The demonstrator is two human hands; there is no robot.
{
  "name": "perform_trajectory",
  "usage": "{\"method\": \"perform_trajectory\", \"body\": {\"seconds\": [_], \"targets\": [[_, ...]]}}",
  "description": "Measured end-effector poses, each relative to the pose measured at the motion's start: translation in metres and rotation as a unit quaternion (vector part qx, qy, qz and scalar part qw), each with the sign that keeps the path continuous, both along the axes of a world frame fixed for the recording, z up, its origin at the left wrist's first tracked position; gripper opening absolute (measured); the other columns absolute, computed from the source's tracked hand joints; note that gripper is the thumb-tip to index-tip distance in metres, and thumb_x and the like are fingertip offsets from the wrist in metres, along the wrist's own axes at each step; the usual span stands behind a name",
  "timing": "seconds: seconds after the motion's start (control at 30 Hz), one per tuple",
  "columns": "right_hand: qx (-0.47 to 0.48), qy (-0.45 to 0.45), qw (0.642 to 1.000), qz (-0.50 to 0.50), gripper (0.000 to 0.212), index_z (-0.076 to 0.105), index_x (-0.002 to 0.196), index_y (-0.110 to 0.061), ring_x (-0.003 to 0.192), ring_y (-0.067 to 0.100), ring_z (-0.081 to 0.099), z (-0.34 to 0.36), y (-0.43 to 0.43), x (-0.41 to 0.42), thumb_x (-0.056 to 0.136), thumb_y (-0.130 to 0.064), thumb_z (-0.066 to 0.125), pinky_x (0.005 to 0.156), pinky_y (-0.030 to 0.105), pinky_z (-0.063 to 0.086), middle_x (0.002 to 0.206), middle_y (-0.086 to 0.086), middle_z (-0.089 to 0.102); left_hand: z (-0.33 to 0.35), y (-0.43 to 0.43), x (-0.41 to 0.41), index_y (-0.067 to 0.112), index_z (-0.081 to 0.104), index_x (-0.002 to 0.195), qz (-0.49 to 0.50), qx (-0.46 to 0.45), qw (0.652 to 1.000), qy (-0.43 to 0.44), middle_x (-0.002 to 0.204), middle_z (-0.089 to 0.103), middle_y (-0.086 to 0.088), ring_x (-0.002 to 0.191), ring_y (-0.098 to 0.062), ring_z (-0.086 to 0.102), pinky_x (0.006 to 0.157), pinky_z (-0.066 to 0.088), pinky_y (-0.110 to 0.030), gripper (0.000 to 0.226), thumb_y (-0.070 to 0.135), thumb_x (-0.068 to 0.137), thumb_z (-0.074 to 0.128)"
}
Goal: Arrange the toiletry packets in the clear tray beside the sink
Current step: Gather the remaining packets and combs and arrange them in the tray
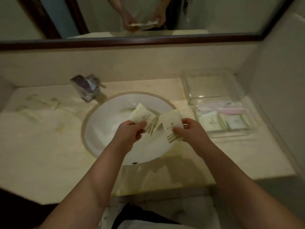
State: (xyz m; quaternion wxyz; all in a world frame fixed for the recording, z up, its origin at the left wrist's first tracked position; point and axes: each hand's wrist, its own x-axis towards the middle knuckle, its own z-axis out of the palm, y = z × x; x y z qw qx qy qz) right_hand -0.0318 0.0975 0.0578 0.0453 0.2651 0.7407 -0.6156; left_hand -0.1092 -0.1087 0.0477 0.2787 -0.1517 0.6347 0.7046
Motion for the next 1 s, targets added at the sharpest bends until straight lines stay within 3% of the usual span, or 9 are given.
{"method": "perform_trajectory", "body": {"seconds": [0.1,0.17,0.37,0.47,0.57,0.67,0.87,0.93,1.0], "targets": [[0.000,0.008,0.999,-0.049,0.007,0.072,0.088,-0.017,0.072,0.016,0.063,0.006,0.052,0.029,0.082,-0.022,0.071,0.065,0.032,0.049,0.081,0.004,0.072,0.004,0.055,0.018,0.015,0.064,0.091,0.027,0.021,0.999,-0.022,0.094,0.067,-0.007,0.083,-0.021,0.060,0.068,0.045,-0.029,0.009,0.007,0.086,0.064],[-0.016,0.012,0.996,-0.082,0.006,0.073,0.089,-0.021,0.074,0.014,0.066,0.007,0.082,0.041,0.084,-0.022,0.070,0.065,0.030,0.050,0.083,-0.001,0.072,0.005,0.085,0.024,0.016,0.064,0.088,0.028,0.017,0.999,-0.029,0.090,0.067,-0.004,0.080,-0.017,0.059,0.067,0.045,-0.028,0.008,0.007,0.087,0.064],[-0.049,-0.017,0.985,-0.166,0.028,0.059,0.114,-0.011,0.091,0.031,0.069,-0.001,0.158,0.045,0.086,-0.006,0.056,0.075,0.044,0.058,0.105,0.014,0.067,-0.006,0.159,0.023,0.008,0.064,0.100,0.039,0.028,0.997,-0.061,0.089,0.068,-0.009,0.072,-0.016,0.063,0.062,0.051,-0.027,0.018,0.003,0.083,0.068],[-0.048,-0.029,0.980,-0.192,0.036,0.053,0.118,-0.010,0.095,0.034,0.067,-0.004,0.195,0.044,0.084,-0.001,0.058,0.081,0.050,0.058,0.108,0.016,0.064,-0.016,0.202,0.016,0.005,0.064,0.103,0.026,0.042,0.994,-0.099,0.087,0.070,-0.008,0.070,-0.015,0.066,0.053,0.050,-0.025,0.025,0.007,0.080,0.072],[-0.029,-0.022,0.971,-0.235,0.039,0.055,0.117,-0.011,0.090,0.027,0.067,-0.005,0.234,0.041,0.081,-0.006,0.070,0.066,0.037,0.055,0.109,0.014,0.065,-0.024,0.247,0.007,0.000,0.064,0.105,0.023,0.034,0.990,-0.134,0.084,0.072,-0.011,0.058,-0.012,0.065,0.040,0.043,-0.020,0.028,0.004,0.079,0.072],[-0.006,-0.006,0.964,-0.267,0.039,0.058,0.116,-0.010,0.082,0.022,0.068,-0.006,0.261,0.031,0.080,-0.014,0.075,0.061,0.031,0.050,0.101,0.009,0.069,-0.028,0.280,0.001,-0.001,0.064,0.102,0.040,0.021,0.988,-0.147,0.076,0.071,-0.013,0.049,-0.011,0.061,0.037,0.041,-0.019,0.024,0.002,0.079,0.071],[-0.001,-0.034,0.965,-0.261,0.026,0.063,0.113,-0.008,0.082,0.019,0.067,-0.030,0.289,-0.013,0.088,-0.008,0.063,0.071,0.036,0.057,0.099,0.008,0.068,-0.034,0.316,-0.010,-0.002,0.063,0.106,0.110,-0.001,0.978,-0.179,0.065,0.066,-0.011,0.035,-0.007,0.055,0.036,0.040,-0.016,0.027,0.000,0.080,0.070],[0.008,-0.054,0.971,-0.231,0.032,0.062,0.117,-0.008,0.092,0.024,0.068,-0.040,0.294,-0.029,0.085,-0.006,0.063,0.082,0.042,0.059,0.109,0.012,0.069,-0.040,0.319,-0.012,-0.004,0.061,0.112,0.138,-0.003,0.971,-0.196,0.068,0.066,-0.012,0.031,-0.005,0.054,0.032,0.038,-0.014,0.032,-0.001,0.080,0.069],[0.027,-0.066,0.976,-0.208,0.037,0.062,0.120,-0.007,0.094,0.024,0.068,-0.046,0.298,-0.042,0.083,-0.008,0.065,0.083,0.041,0.058,0.112,0.012,0.069,-0.043,0.322,-0.013,-0.004,0.061,0.113,0.152,-0.017,0.966,-0.208,0.072,0.067,-0.013,0.030,-0.004,0.052,0.032,0.034,-0.012,0.032,-0.001,0.081,0.066]]}}
